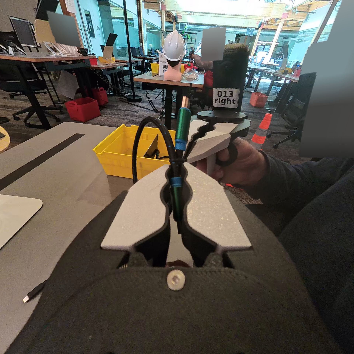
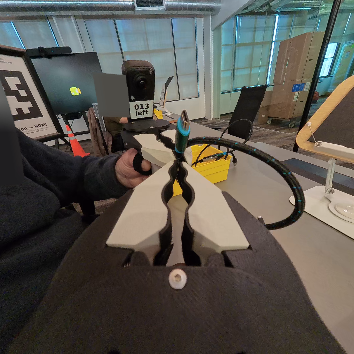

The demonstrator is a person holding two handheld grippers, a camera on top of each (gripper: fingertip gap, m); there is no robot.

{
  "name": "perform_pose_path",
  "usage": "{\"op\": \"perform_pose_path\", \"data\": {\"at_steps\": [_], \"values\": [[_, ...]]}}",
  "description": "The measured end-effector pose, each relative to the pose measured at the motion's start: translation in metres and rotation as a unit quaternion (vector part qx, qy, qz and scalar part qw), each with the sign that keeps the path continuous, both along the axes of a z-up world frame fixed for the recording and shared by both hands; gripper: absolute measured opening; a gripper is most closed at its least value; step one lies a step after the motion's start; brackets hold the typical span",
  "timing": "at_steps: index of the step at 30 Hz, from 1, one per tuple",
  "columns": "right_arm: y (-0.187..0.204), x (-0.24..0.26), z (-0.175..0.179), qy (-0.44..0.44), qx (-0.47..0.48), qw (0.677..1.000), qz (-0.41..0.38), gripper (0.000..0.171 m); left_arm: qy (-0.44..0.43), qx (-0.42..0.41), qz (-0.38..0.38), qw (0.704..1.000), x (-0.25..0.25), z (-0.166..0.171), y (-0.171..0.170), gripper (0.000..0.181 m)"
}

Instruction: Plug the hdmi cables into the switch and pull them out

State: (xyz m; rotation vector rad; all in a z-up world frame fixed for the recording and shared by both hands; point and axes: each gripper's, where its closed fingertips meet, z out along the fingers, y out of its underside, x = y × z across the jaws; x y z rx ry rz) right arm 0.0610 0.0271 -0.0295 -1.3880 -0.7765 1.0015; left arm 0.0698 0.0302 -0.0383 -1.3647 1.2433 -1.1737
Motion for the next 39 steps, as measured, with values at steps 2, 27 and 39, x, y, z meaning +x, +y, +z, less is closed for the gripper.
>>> {"op": "perform_pose_path", "data": {"at_steps": [2, 27, 39], "values": [[0.0, 0.0, 0.0, -0.013, 0.015, 1.0, -0.009, 0.0, 0.001, -0.007, -0.003, 1.0, 0.0, 0.0, 0.0, 0.007], [0.004, 0.016, -0.026, -0.412, 0.276, 0.852, -0.166, 0.0, 0.024, -0.08, 0.023, 0.996, -0.004, -0.013, 0.02, 0.007], [0.003, -0.001, -0.003, -0.099, 0.06, 0.992, -0.046, 0.007, 0.004, -0.011, 0.01, 1.0, -0.004, 0.0, 0.006, 0.007]]}}
